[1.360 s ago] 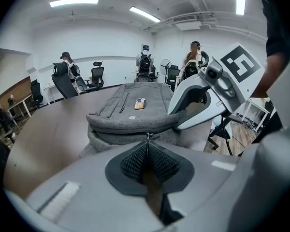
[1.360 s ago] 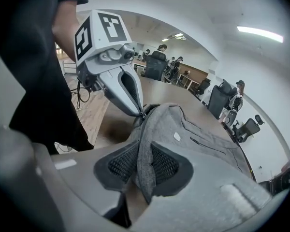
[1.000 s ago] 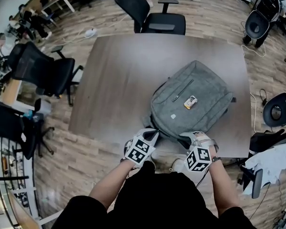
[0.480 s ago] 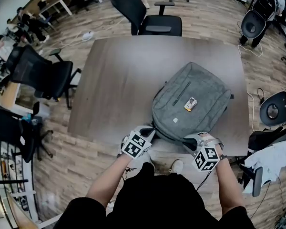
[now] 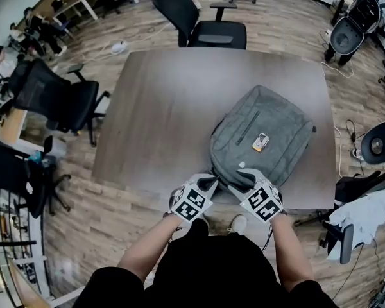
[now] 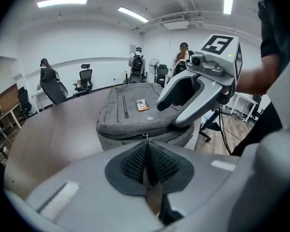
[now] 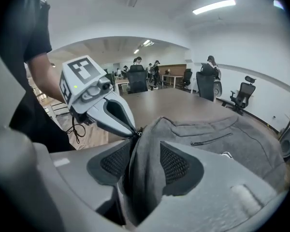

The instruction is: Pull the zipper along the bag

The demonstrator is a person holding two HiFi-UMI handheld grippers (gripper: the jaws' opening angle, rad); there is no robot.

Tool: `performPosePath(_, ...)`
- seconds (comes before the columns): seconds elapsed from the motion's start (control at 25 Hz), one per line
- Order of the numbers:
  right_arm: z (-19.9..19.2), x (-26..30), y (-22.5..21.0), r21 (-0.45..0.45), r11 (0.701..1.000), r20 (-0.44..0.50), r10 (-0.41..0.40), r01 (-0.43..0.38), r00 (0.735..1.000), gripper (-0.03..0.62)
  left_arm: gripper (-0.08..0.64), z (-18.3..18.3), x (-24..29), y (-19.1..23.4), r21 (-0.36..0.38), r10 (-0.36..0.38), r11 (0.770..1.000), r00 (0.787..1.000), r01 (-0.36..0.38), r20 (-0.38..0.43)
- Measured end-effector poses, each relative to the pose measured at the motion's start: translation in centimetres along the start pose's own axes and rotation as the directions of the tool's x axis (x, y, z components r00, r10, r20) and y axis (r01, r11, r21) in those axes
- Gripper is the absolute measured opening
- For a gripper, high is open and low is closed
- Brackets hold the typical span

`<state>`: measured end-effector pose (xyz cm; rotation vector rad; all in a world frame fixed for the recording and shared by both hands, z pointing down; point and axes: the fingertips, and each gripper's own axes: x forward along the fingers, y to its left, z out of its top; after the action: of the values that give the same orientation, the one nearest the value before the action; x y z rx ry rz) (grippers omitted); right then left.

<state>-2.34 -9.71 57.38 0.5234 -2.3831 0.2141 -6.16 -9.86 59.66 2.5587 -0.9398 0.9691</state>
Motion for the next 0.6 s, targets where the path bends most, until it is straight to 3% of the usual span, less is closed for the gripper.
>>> performPosePath(0.08,-0.8,1.3,0.7,-0.014,1.000,-0.090,0.014,-0.015,0.996,0.199,0.026,0.2,0.0,-0.7,0.009,-0.006,1.000,1.000,0.006,0.005)
performPosePath(0.2,-1.8,2.1,1.0,-0.051,0.999,-0.190,-0.002,-0.008,0.982,0.121,0.026,0.1,-0.2,-0.8,0.026,0.000,1.000,1.000,0.000,-0.010)
performPosePath(0.4,-2.1,1.8,0.9,-0.071,0.997,-0.199,-0.033,0.020,0.979,0.067,0.026,-0.3,0.1,-0.3,0.019,-0.003,1.000,1.000,0.003,-0.011)
performPosePath(0.6,-2.4,1.5,1.4,-0.132,0.991,-0.221,-0.049,0.020,0.974,0.055,0.028,-0.7,-0.1,-0.3,-0.011,-0.021,1.000,1.000,0.021,0.004)
